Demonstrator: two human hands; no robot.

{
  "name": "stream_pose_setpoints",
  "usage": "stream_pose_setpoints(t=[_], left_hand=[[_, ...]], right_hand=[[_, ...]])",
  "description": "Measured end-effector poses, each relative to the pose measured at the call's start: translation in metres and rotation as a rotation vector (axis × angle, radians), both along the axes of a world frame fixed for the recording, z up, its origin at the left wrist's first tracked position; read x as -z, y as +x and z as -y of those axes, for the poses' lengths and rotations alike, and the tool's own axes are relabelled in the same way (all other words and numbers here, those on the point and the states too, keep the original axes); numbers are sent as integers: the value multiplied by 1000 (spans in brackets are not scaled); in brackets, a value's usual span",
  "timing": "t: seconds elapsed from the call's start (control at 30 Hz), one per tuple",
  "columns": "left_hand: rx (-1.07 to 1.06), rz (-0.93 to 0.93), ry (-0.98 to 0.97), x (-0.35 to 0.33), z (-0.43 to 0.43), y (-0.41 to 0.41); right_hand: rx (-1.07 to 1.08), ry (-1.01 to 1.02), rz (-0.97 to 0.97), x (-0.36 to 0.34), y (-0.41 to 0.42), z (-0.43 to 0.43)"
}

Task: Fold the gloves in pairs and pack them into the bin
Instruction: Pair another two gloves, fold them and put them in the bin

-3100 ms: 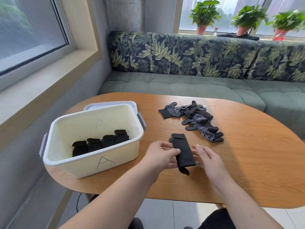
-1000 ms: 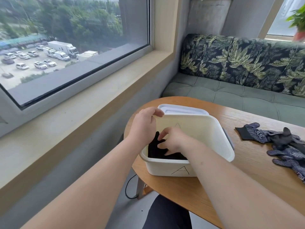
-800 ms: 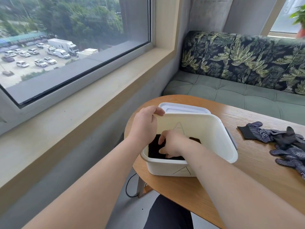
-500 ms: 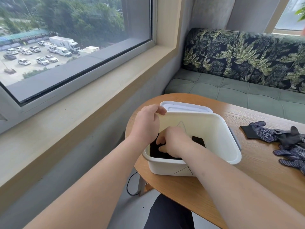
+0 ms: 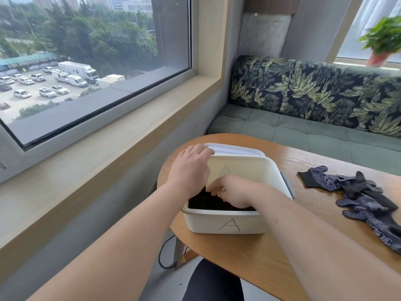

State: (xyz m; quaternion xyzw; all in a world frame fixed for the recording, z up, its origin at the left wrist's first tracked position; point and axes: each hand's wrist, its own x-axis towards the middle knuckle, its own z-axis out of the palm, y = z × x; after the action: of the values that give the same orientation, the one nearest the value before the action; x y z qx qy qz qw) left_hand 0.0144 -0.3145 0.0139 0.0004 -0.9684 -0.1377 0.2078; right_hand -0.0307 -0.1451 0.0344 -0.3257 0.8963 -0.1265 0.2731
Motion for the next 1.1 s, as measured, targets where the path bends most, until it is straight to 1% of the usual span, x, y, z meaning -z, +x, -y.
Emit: stream_pose_setpoints(t=[0.1,0.17,0.27,0.37,0.53,0.6,0.7,0.8,1.1], left_hand=[[47,49,-135,-6,-5,1],[56,105,-181,-11,-11,1],[59,134,-163,-19,-24,-1],[82,141,-128,-23,-47,-4],[203,167,-107,-29,-101,-13],[263,169,-123,-31,-128,-17],[314,171,-156,-32,-156,-20],[358,171,-182,-32,-186,-20],[491,210,-268,-8,-257,-23]], right_hand=[[59,-46,-44,-6,-1,-20],[102,-85,-88,-9,-3,-33],[168,-150,-153,-12,-4,-55],[234,-176,-308,-14,-1,-81],[368,-239,-496,-9,3,-128],[415,-241,-493,-8,4,-153],[427,-138,-499,-6,8,-180],[468,-99,-481,0,12,-209],[556,3,-410,34,19,-271]])
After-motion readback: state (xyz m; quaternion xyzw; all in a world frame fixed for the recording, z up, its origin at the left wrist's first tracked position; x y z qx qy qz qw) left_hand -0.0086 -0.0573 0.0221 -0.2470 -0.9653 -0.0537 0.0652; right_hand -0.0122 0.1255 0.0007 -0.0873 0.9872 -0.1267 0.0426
